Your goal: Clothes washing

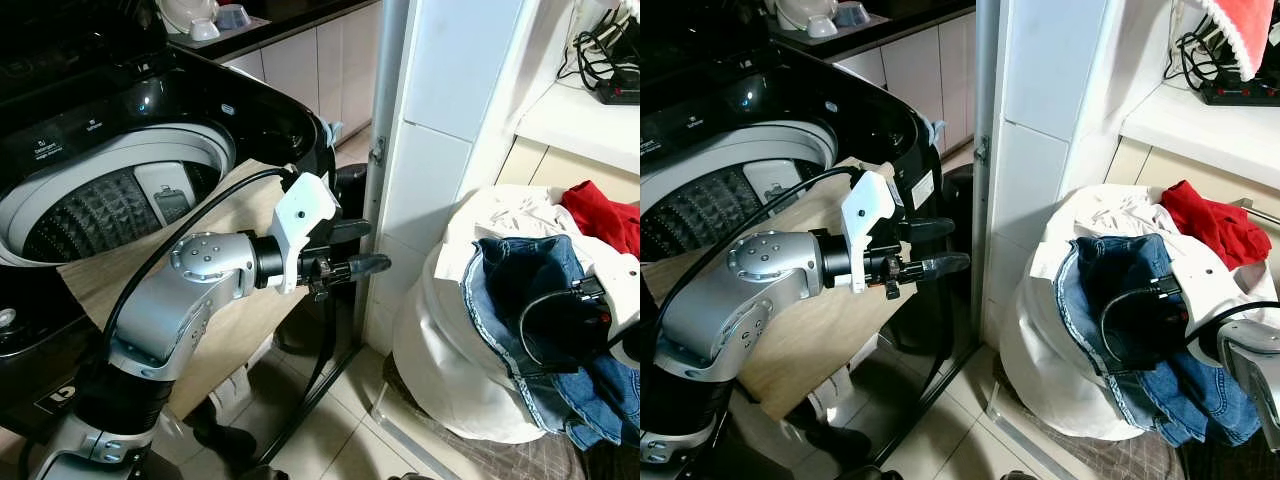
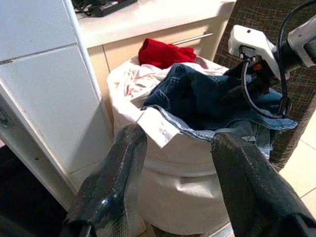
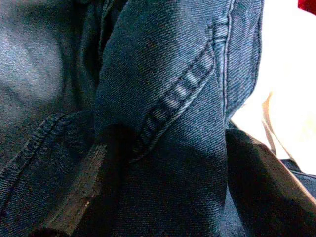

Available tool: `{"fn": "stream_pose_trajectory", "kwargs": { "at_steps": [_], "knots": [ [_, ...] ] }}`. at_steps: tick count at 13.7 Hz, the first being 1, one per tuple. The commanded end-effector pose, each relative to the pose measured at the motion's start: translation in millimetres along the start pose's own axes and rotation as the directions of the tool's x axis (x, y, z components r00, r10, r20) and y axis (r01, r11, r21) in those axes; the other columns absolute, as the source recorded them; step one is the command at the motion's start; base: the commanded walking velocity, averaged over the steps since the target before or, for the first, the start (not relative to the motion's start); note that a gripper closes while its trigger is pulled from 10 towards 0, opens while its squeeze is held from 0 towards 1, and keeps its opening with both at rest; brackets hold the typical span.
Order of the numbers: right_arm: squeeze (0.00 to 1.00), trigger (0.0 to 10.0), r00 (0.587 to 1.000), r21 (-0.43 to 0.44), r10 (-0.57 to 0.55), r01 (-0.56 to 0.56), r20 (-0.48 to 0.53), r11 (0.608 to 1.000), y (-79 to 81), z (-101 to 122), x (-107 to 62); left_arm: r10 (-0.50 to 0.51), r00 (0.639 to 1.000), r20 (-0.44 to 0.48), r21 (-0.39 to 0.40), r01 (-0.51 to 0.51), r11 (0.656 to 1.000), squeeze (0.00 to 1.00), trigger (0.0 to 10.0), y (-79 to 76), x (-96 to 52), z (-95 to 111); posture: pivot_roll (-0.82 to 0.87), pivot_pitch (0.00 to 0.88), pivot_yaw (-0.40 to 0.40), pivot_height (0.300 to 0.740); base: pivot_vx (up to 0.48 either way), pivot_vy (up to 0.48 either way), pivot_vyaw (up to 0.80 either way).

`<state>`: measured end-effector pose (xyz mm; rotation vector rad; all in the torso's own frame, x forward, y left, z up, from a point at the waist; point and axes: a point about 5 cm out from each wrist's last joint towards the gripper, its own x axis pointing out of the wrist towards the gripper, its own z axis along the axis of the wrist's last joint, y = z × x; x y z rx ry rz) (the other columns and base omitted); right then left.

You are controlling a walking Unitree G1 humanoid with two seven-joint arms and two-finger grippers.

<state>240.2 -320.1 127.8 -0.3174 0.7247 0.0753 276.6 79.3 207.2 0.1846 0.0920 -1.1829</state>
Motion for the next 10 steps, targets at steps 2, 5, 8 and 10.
{"fn": "stream_pose_trajectory", "kwargs": {
  "at_steps": [2, 5, 8, 10],
  "knots": [
    [0.00, 0.0, 1.000, -0.008, 0.003, -0.003, 0.030, 1.000, -3.2, 8.2, -2.9, -0.034, 0.999, 0.012, 0.005, 0.034, 0.999, 0.00, 10.0, -5.5, -1.7, 2.3, -0.11, 0.008, 0.061, 0.740, 0.000, 0.000, 0.00],
    [0.00, 0.0, 0.999, -0.006, 0.019, -0.019, 0.031, 1.000, -1.6, 8.0, -2.8, -0.066, 0.998, 0.010, 0.008, 0.066, 0.998, 0.00, 10.0, -9.4, -2.4, 2.0, -0.11, 0.008, 0.060, 0.740, 0.000, 0.000, 0.00],
    [0.00, 0.0, 0.999, -0.009, 0.026, -0.026, 0.030, 1.000, -1.2, 7.5, -3.2, -0.069, 0.998, 0.000, 0.005, 0.069, 0.998, 0.00, 10.0, -9.6, -2.8, 0.4, -0.11, 0.009, 0.060, 0.740, 0.000, 0.000, 0.00],
    [0.00, 0.0, 0.999, -0.013, 0.029, -0.028, 0.030, 1.000, -1.9, 7.8, -4.0, -0.074, 0.997, -0.002, 0.000, 0.074, 0.997, 0.00, 10.0, -10.5, -2.6, -0.8, -0.12, 0.007, 0.060, 0.740, 0.000, 0.000, 0.00]
  ]
}}
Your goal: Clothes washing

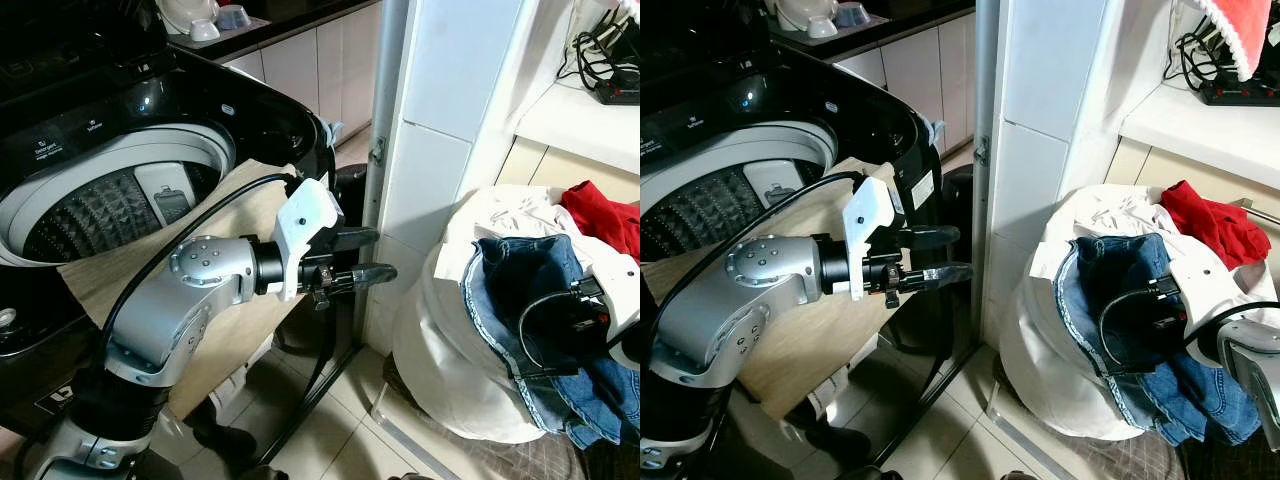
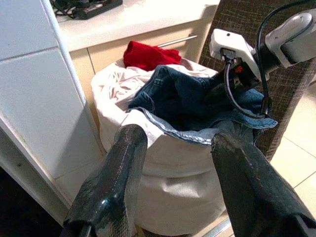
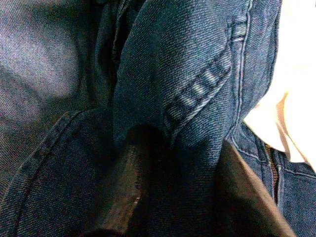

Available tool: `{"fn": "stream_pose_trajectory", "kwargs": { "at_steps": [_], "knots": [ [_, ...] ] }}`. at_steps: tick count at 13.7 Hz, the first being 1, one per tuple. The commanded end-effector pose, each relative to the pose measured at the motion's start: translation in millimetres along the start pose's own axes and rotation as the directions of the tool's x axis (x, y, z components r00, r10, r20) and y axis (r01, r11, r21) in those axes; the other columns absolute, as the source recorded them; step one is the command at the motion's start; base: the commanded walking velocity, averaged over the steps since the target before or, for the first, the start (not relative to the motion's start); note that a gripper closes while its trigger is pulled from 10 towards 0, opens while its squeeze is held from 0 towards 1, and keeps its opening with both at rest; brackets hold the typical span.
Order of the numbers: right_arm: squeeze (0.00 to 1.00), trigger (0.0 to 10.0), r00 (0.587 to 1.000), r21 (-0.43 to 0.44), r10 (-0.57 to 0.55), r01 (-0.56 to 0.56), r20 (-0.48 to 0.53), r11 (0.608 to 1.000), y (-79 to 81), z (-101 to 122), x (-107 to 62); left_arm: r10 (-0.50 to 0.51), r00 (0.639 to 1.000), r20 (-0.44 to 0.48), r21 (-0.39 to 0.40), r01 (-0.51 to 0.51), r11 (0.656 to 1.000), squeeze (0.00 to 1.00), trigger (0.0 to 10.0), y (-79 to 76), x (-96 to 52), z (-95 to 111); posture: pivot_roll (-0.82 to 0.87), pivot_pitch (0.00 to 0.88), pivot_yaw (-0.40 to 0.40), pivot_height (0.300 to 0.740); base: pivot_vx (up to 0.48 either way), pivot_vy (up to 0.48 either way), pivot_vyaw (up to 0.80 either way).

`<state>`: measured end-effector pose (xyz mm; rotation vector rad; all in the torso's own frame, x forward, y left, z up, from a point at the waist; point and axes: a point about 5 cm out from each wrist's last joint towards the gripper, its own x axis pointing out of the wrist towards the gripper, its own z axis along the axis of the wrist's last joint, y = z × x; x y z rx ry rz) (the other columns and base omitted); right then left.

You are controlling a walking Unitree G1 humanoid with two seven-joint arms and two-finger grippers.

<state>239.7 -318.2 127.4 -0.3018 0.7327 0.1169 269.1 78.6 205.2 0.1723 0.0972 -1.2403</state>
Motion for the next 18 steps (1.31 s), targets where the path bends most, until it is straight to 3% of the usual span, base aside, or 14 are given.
{"fn": "stream_pose_trajectory", "kwargs": {
  "at_steps": [1, 4, 7, 9, 12, 14, 16, 17, 18],
  "knots": [
    [0.00, 0.0, 0.999, -0.014, -0.014, 0.014, 0.031, 1.000, -3.9, 8.0, -4.4, -0.016, 1.000, -0.006, 0.001, 0.016, 1.000, 0.00, 10.0, -3.2, -0.3, 0.3, -0.12, 0.007, 0.058, 0.740, 0.000, 0.000, 0.00],
    [0.00, 0.0, 0.999, -0.017, -0.009, 0.010, 0.036, 1.000, -4.0, 9.0, -4.9, -0.004, 1.000, 0.000, 0.001, 0.004, 1.000, 0.00, 10.0, -2.5, 0.4, -0.1, -0.12, 0.007, 0.057, 0.740, 0.000, 0.000, 0.00],
    [0.00, 0.0, 0.999, -0.015, -0.009, 0.010, 0.046, 1.000, -5.2, 11.2, -6.1, 0.088, 0.995, 0.040, -0.027, -0.087, 0.996, 0.00, 10.0, 3.7, 1.6, -2.1, -0.12, 0.005, 0.058, 0.740, 0.000, 0.000, 0.00],
    [0.00, 0.0, 0.997, 0.009, 0.012, -0.012, 0.074, 1.000, -4.5, 16.4, -9.6, 0.132, 0.990, 0.040, 0.008, -0.133, 0.991, 0.00, 10.0, 7.6, 2.4, -2.9, -0.12, 0.002, 0.058, 0.740, 0.000, 0.000, 0.00],
    [0.00, 0.0, 0.939, 0.127, 0.122, -0.171, 0.320, 0.977, -0.6, 53.7, -28.6, 0.136, 0.989, 0.060, 0.025, -0.138, 0.990, 0.00, 10.0, 9.1, 3.6, 1.4, -0.13, 0.000, 0.058, 0.740, 0.000, 0.000, 0.00],
    [0.00, 0.0, 0.858, 0.153, 0.174, -0.279, 0.484, 0.948, 0.9, 80.3, -44.7, 0.151, 0.982, 0.110, 0.031, -0.155, 0.987, 0.00, 10.0, 12.2, 4.4, 9.9, -0.13, 0.000, 0.058, 0.740, 0.000, 0.000, 0.00],
    [0.00, 0.0, 0.707, 0.140, 0.223, -0.416, 0.671, 0.898, 5.0, 113.4, -65.7, 0.187, 0.963, 0.192, 0.030, -0.196, 0.980, 0.00, 10.0, 18.5, 7.3, 25.5, -0.14, 0.000, 0.056, 0.740, 0.000, 0.000, 0.00],
    [0.00, 0.0, 0.603, 0.110, 0.253, -0.500, 0.757, 0.859, 9.3, 131.4, -78.1, 0.196, 0.946, 0.258, 0.036, -0.213, 0.976, 0.00, 10.0, 20.6, 10.2, 38.3, -0.14, 0.000, 0.056, 0.740, 0.000, 0.000, 0.00],
    [0.00, 0.0, 0.469, 0.062, 0.300, -0.613, 0.831, 0.788, 20.4, 151.7, -88.5, 0.182, 0.909, 0.375, 0.012, -0.201, 0.979, 0.18, 10.0, 19.5, 17.9, 63.3, -0.14, 0.000, 0.044, 0.740, 0.000, 0.000, 0.00]
  ]
}}
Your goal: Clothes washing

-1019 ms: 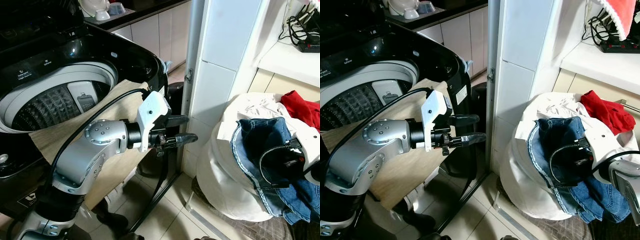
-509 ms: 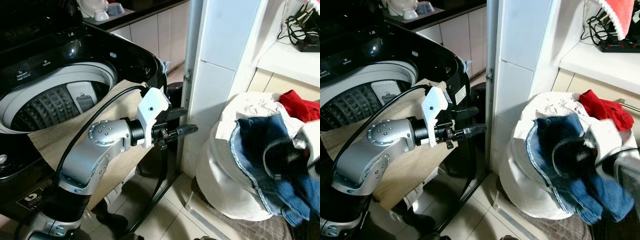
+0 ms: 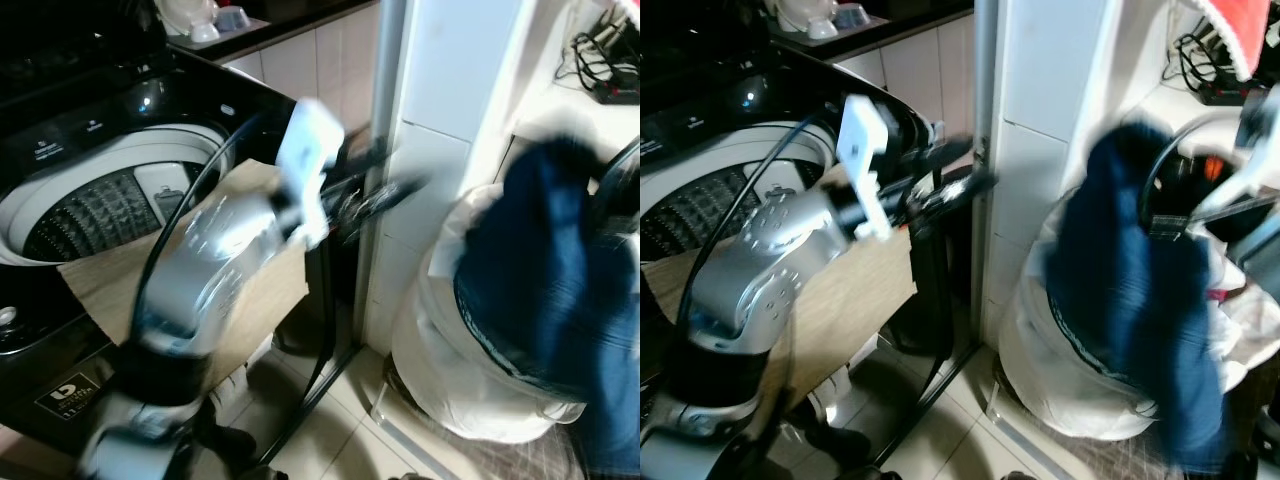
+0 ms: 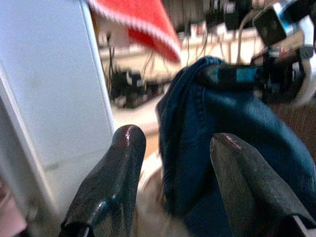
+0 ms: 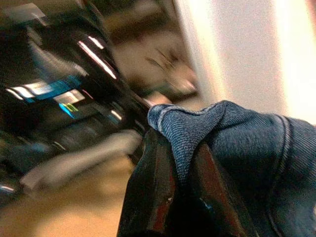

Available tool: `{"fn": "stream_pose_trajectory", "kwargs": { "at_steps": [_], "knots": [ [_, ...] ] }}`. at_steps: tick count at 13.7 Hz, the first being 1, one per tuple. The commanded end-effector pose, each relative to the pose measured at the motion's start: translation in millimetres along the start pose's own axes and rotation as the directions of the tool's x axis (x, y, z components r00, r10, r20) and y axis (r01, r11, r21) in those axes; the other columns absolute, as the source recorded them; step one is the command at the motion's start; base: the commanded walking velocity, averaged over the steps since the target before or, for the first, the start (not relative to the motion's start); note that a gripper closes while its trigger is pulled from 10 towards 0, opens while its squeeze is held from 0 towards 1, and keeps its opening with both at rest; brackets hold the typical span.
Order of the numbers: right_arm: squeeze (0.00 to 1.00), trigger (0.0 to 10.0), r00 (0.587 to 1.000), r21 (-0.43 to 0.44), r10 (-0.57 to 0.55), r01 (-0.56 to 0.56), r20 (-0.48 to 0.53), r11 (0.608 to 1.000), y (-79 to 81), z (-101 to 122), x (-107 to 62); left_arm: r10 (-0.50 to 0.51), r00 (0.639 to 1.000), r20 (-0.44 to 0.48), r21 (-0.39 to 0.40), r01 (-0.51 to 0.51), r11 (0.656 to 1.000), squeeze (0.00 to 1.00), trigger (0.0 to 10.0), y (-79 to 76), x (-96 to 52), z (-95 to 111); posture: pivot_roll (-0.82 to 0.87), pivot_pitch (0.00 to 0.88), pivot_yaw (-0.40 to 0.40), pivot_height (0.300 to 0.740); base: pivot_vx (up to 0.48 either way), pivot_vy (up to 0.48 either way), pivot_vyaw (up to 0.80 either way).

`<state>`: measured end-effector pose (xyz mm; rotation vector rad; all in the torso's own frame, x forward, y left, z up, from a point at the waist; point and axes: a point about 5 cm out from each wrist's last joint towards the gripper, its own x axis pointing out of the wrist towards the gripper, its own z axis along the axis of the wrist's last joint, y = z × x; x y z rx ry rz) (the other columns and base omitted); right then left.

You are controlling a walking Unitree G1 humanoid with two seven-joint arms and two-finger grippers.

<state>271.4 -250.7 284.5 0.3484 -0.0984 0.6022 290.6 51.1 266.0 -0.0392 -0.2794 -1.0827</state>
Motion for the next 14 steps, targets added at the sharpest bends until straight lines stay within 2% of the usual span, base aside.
{"fn": "stream_pose_trajectory", "kwargs": {
  "at_steps": [1, 2, 4, 5, 6, 7, 8, 9, 10, 14],
  "knots": [
    [0.00, 0.0, 0.994, 0.040, 0.089, -0.091, 0.060, 0.995, 14.7, 7.6, 8.1, -0.038, 0.998, 0.059, -0.025, 0.040, 0.999, 1.00, 10.0, -6.6, 10.5, 12.6, -0.14, 0.000, 0.041, 0.740, 0.000, 0.000, 0.00],
    [0.00, 0.0, 0.984, 0.098, 0.138, -0.149, 0.114, 0.984, 23.6, 10.7, 16.9, -0.107, 0.992, 0.074, -0.042, 0.110, 0.993, 1.00, 10.0, -20.5, 22.0, 14.0, -0.14, 0.000, 0.039, 0.740, 0.000, 0.000, 0.00],
    [0.00, 0.0, 0.965, 0.208, 0.156, -0.200, 0.210, 0.957, 34.1, 16.3, 28.7, -0.109, 0.994, 0.009, -0.034, 0.109, 0.993, 1.00, 10.0, -33.1, 32.7, -4.5, -0.14, 0.000, 0.043, 0.740, 0.000, 0.000, 0.00],
    [0.00, 0.0, 0.966, 0.211, 0.160, -0.202, 0.203, 0.956, 36.9, 15.0, 30.7, -0.110, 0.994, -0.029, -0.007, 0.110, 0.994, 1.00, 10.0, -34.9, 34.0, -10.5, -0.14, 0.000, 0.040, 0.740, 0.000, 0.000, 0.00],
    [0.00, 0.0, 0.967, 0.219, 0.167, -0.208, 0.195, 0.953, 40.2, 13.8, 32.1, -0.068, 0.995, -0.070, 0.030, 0.070, 0.997, 1.00, 10.0, -32.1, 35.6, -16.8, -0.14, 0.000, 0.040, 0.740, 0.000, 0.000, 0.00],
    [0.00, 0.0, 0.971, 0.212, 0.175, -0.207, 0.161, 0.955, 44.3, 10.5, 33.8, -0.055, 0.997, -0.045, -0.008, 0.054, 0.998, 0.48, 10.0, -32.2, 37.6, -18.6, -0.14, 0.000, 0.039, 0.740, 0.000, 0.000, 0.00],
    [0.00, 0.0, 0.971, 0.223, 0.175, -0.209, 0.161, 0.952, 45.6, 9.9, 34.1, -0.084, 0.996, -0.009, -0.060, 0.083, 0.995, 0.00, 10.0, -36.8, 37.9, -17.6, -0.14, 0.000, 0.040, 0.740, 0.000, 0.000, 0.00],
    [0.00, 0.0, 0.971, 0.231, 0.172, -0.207, 0.163, 0.951, 46.9, 10.1, 34.2, -0.092, 0.996, -0.003, -0.067, 0.092, 0.994, 0.00, 10.0, -39.9, 38.0, -19.7, -0.14, 0.000, 0.040, 0.740, 0.000, 0.000, 0.00],
    [0.00, 0.0, 0.973, 0.225, 0.176, -0.207, 0.151, 0.952, 48.8, 9.4, 34.1, -0.054, 0.998, -0.027, -0.038, 0.053, 0.998, 0.00, 0.0, -37.2, 39.5, -24.6, -0.14, 0.000, 0.042, 0.740, 0.000, 0.000, 0.00],
    [0.00, 0.0, 0.977, 0.227, 0.168, -0.193, 0.128, 0.954, 49.1, 6.7, 33.3, -0.042, 0.999, -0.026, -0.040, 0.041, 0.998, 0.00, 0.0, -30.0, 35.1, -25.1, -0.14, 0.000, 0.040, 0.740, 0.000, 0.000, 0.00]
  ]
}}
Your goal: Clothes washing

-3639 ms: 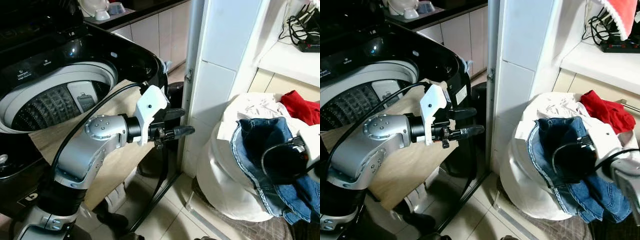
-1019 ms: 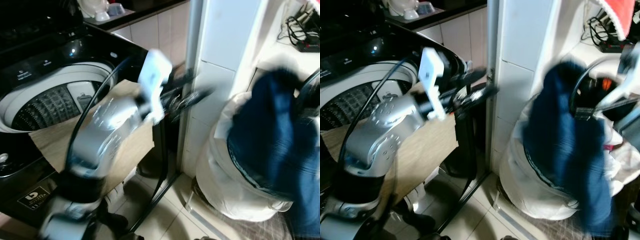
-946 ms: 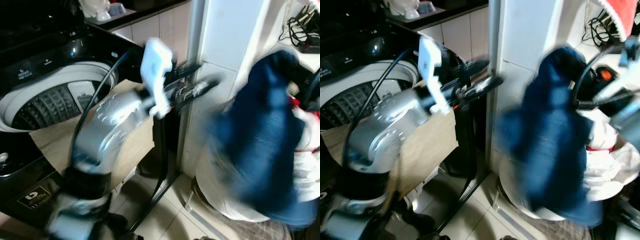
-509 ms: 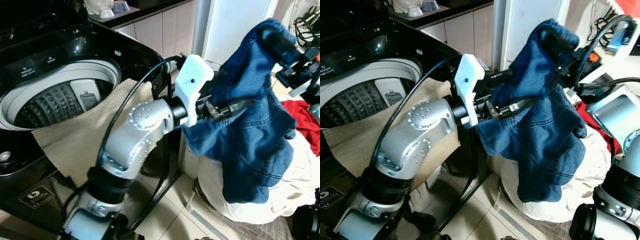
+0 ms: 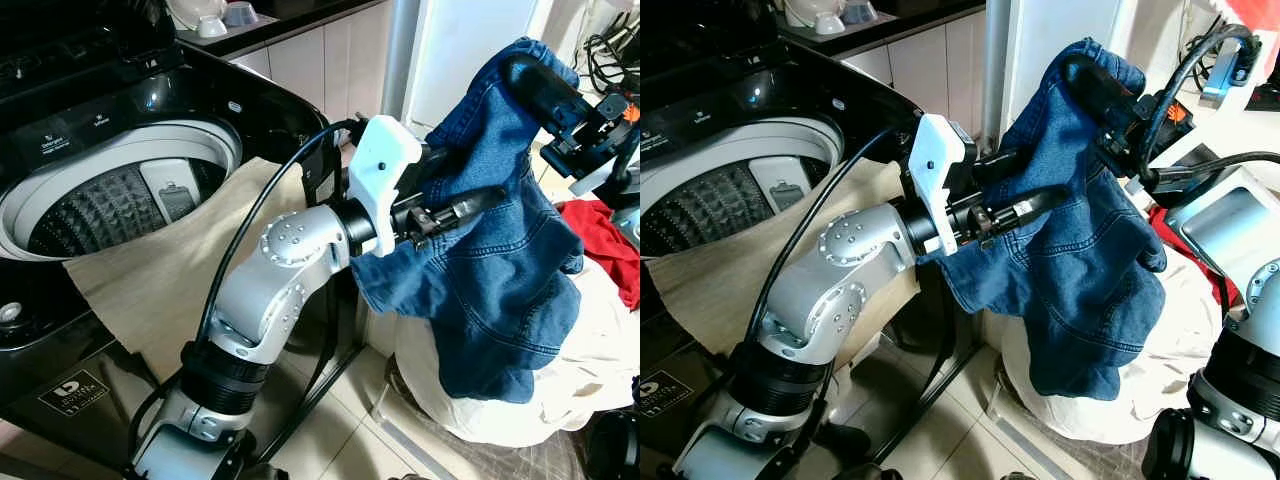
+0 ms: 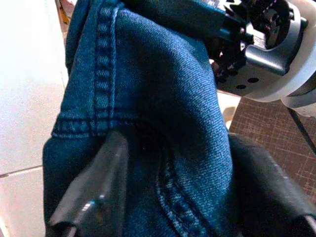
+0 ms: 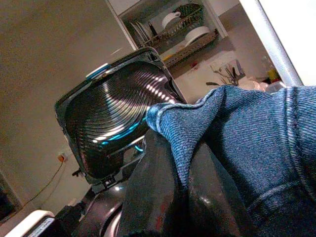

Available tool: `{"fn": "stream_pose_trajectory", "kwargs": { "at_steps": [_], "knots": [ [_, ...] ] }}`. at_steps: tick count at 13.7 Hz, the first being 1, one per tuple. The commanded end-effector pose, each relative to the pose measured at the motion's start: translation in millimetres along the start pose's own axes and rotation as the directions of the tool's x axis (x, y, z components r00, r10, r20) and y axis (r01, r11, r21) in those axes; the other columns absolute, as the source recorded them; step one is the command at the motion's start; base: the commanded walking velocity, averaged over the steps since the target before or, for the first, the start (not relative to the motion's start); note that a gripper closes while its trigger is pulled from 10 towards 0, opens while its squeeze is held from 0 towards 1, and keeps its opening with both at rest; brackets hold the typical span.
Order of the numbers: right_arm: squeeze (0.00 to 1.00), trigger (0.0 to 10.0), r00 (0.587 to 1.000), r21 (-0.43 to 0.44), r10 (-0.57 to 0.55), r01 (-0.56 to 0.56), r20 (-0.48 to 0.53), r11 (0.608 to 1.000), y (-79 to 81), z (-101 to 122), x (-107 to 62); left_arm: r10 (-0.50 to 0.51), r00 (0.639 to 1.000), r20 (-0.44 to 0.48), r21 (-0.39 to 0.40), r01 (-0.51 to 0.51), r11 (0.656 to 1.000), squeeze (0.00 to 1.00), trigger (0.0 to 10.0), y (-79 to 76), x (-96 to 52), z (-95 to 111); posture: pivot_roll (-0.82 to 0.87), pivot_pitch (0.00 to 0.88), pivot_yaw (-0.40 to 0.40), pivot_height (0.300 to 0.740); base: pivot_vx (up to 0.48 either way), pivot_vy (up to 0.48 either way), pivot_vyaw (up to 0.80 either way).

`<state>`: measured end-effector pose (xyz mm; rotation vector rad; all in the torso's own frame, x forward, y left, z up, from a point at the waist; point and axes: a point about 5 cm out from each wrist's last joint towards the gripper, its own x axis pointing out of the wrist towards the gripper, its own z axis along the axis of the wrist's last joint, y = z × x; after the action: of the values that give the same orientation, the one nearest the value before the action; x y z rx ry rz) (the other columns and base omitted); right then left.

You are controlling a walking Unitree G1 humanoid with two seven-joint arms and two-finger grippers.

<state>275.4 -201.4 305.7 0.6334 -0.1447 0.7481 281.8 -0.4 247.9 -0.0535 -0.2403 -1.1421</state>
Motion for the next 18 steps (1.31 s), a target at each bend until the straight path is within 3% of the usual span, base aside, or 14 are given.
{"fn": "stream_pose_trajectory", "kwargs": {
  "at_steps": [1, 11, 12, 14, 15, 16, 17, 18],
  "knots": [
    [0.00, 0.0, 0.999, -0.024, 0.034, -0.034, -0.005, 0.999, 8.6, 1.5, 0.9, 0.014, 1.000, -0.002, -0.001, -0.014, 1.000, 0.00, 0.0, 4.3, -2.2, -1.0, -0.14, 0.000, 0.039, 0.740, 0.000, 0.000, 0.00],
    [0.00, 0.0, 1.000, -0.039, 0.004, -0.005, -0.013, 0.999, 7.1, 1.4, 1.2, 0.022, 1.000, 0.006, -0.012, -0.022, 1.000, 0.00, 0.0, 7.9, -4.9, 0.3, -0.14, 0.000, 0.039, 0.740, 0.000, 0.000, 0.00],
    [1.00, 10.0, 0.999, -0.046, -0.034, 0.034, -0.017, 0.998, 2.7, 0.6, 1.3, 0.076, 0.997, 0.016, -0.002, -0.076, 0.997, 0.00, 0.0, 18.7, -6.7, 4.3, -0.14, 0.000, 0.041, 0.740, 0.000, 0.000, 0.00],
    [1.00, 10.0, 0.999, -0.069, -0.021, 0.019, -0.025, 0.997, 4.2, 1.6, -0.7, 0.200, 0.979, 0.048, 0.062, -0.203, 0.977, 0.00, 0.0, 51.8, -17.1, 22.9, -0.13, 0.000, 0.042, 0.740, 0.000, 0.000, 0.00],
    [0.00, 10.0, 0.999, -0.102, -0.024, 0.020, -0.029, 0.995, 5.9, 2.7, -1.1, 0.263, 0.962, 0.078, 0.132, -0.272, 0.953, 0.00, 0.0, 70.9, -26.1, 42.0, -0.13, 0.000, 0.044, 0.740, 0.000, 0.000, 0.00],
    [0.00, 10.0, 0.999, -0.139, 0.014, -0.020, -0.044, 0.990, 11.9, 2.6, -3.1, 0.460, 0.863, 0.211, 0.238, -0.501, 0.832, 0.00, 0.0, 115.1, -52.8, 96.8, -0.13, 0.000, 0.046, 0.740, 0.000, 0.000, 0.00],
    [0.00, 10.0, 0.999, -0.143, 0.018, -0.024, -0.047, 0.989, 12.6, 2.3, -3.3, 0.480, 0.847, 0.230, 0.244, -0.527, 0.814, 0.00, 0.0, 119.2, -56.1, 103.0, -0.13, 0.000, 0.046, 0.740, 0.000, 0.000, 0.00],
    [0.00, 10.0, 0.998, -0.155, 0.020, -0.029, -0.059, 0.988, 13.3, -0.3, -3.6, 0.603, 0.714, 0.355, 0.371, -0.700, 0.610, 0.00, 0.0, 139.6, -76.3, 138.7, -0.12, 0.000, 0.047, 0.740, 0.000, 0.000, 0.00]
  ]
}}
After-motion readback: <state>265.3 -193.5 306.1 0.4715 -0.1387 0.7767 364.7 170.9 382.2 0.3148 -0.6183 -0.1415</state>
